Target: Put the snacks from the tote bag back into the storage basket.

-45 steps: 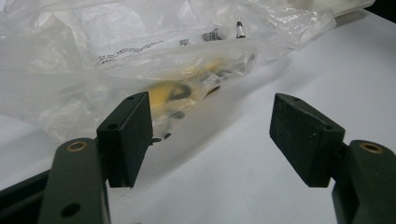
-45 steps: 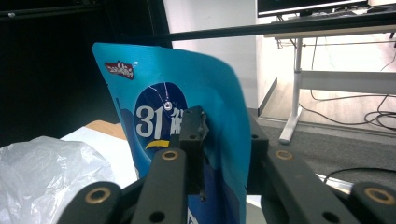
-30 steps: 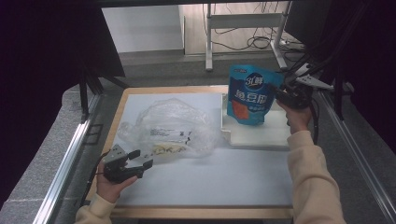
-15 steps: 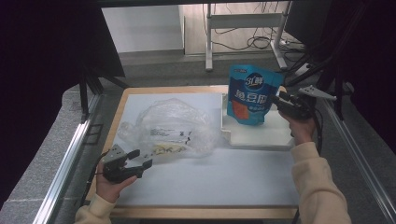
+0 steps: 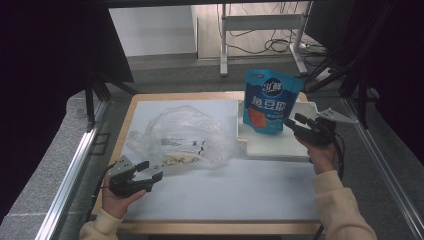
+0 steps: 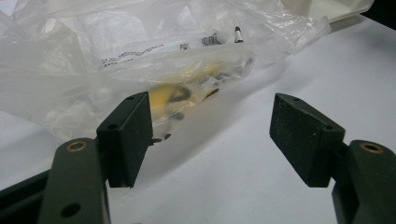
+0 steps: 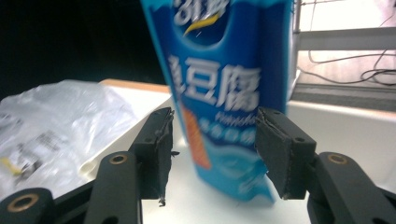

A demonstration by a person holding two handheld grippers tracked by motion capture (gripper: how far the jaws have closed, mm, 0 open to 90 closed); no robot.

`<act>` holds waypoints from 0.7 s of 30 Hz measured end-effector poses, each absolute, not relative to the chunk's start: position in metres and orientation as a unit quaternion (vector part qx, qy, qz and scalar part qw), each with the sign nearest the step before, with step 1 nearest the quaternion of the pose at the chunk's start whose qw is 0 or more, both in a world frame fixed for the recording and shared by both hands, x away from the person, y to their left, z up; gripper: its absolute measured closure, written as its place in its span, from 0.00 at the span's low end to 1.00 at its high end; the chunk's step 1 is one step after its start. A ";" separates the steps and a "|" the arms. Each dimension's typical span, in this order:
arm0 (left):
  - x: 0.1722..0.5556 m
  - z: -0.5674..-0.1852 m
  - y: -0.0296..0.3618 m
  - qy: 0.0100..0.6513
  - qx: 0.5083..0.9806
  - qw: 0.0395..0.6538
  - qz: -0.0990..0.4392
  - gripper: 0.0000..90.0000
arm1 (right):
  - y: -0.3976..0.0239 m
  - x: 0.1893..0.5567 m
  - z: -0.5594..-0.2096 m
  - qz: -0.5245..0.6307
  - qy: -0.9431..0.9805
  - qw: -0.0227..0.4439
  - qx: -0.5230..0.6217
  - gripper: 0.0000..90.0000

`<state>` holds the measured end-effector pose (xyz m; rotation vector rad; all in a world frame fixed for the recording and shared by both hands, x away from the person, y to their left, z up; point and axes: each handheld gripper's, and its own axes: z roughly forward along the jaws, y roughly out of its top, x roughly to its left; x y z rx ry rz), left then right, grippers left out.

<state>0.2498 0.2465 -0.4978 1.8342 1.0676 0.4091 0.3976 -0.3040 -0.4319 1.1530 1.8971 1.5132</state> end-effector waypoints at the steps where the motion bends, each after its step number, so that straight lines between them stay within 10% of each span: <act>1: 0.250 -0.498 0.246 0.436 0.749 0.471 0.167 0.33 | -0.302 0.395 -0.435 0.550 0.690 0.220 0.416 0.51; 21: 0.249 -0.500 0.243 0.434 0.753 0.466 0.167 0.33 | -0.240 0.347 -0.488 0.519 0.760 0.131 0.368 0.41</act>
